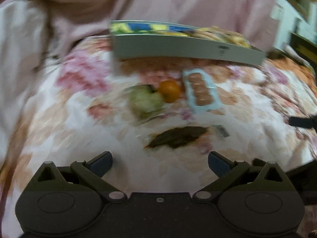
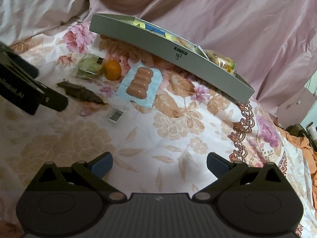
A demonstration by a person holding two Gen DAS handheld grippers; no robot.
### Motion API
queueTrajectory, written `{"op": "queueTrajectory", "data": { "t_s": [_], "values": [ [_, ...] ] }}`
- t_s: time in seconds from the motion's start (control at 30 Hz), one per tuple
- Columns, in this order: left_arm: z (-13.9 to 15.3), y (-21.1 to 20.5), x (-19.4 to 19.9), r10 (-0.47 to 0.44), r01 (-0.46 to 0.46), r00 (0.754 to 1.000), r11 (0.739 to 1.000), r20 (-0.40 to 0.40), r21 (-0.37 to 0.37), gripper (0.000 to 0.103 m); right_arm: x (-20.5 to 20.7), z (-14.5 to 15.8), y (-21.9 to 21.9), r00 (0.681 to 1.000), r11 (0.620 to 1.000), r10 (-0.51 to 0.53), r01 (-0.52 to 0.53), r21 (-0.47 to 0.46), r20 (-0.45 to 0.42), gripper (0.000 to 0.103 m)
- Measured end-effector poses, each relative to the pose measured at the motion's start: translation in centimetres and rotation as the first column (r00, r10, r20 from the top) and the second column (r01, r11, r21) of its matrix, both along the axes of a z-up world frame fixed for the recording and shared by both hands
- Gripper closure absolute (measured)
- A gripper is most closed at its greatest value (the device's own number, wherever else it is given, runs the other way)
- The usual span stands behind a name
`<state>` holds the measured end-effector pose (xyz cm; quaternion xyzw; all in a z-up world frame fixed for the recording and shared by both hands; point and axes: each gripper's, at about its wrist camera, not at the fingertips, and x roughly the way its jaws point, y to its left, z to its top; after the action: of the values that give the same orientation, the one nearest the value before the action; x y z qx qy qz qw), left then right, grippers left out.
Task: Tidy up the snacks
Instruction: 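Withdraw both tools from the tray toward the remaining loose snacks, then grasp the dark fish pack with the left tool while the right grasps the sausage pack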
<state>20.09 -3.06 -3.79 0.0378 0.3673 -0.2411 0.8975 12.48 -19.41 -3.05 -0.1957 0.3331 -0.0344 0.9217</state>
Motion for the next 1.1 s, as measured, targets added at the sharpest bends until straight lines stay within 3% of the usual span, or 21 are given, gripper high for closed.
{"op": "queueTrajectory", "data": {
  "t_s": [0.2, 0.47, 0.6, 0.7, 0.83, 0.97, 1.1],
  "values": [
    [0.5, -0.2, 2.3, -0.131, 0.131, 0.991, 0.991, -0.015, -0.013, 0.001, 0.8, -0.6, 0.1, 1.0, 0.998, 0.014, -0.015, -0.053, -0.007, 0.0],
    [0.8, -2.3, 3.7, -0.268, 0.267, 0.963, 0.963, 0.027, 0.036, 0.001, 1.2, -0.7, 0.2, 1.0, 0.997, 0.026, -0.026, -0.071, -0.004, 0.0],
    [0.5, -3.8, 4.1, -0.356, 0.353, 0.934, 0.933, 0.031, 0.067, 0.001, 1.4, -0.6, 0.0, 1.0, 0.998, 0.022, -0.022, -0.064, -0.005, 0.0],
    [0.1, -4.9, 4.2, -0.451, 0.448, 0.893, 0.889, 0.007, 0.095, 0.001, 1.7, -0.6, -0.3, 1.0, 0.998, 0.013, -0.013, -0.06, -0.003, 0.0],
    [-0.5, -5.4, 4.1, -0.495, 0.495, 0.868, 0.858, -0.037, 0.134, 0.011, 1.9, -0.6, -0.6, 1.0, 0.998, 0.0, 0.0, -0.058, -0.002, 0.0],
    [-0.4, -4.7, 4.0, -0.471, 0.473, 0.881, 0.872, -0.047, 0.124, 0.018, 1.9, -0.5, -0.7, 1.0, 0.999, -0.01, 0.01, -0.047, 0.0, 0.0],
    [-0.4, -3.4, 3.7, -0.395, 0.398, 0.917, 0.913, -0.052, 0.089, 0.028, 1.9, -0.4, -0.8, 1.0, 0.999, -0.017, 0.017, -0.027, 0.005, 0.0]
  ]
}}
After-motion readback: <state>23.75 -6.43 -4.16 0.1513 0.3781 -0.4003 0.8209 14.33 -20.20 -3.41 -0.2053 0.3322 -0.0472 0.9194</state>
